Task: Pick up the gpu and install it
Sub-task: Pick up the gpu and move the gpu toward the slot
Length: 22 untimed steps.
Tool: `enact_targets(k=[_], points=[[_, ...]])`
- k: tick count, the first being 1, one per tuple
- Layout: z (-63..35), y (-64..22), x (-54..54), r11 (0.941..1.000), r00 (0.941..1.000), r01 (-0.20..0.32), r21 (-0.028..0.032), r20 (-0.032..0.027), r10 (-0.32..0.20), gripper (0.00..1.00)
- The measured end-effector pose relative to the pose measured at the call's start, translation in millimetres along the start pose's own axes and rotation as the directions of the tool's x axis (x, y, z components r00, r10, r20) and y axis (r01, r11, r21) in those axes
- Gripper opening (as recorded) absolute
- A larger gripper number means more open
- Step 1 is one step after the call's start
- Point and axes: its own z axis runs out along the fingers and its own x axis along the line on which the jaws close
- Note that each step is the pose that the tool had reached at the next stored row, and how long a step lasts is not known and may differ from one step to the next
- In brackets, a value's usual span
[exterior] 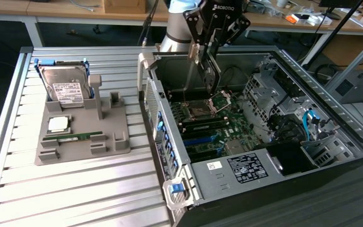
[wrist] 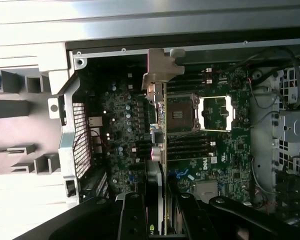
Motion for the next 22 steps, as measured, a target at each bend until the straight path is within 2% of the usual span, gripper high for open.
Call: enact_targets(k=[22], points=[[5.0, -0.6, -23.9, 1.0000, 1.0000, 0.000, 0.0027, -0.0001, 0.000, 0.27]])
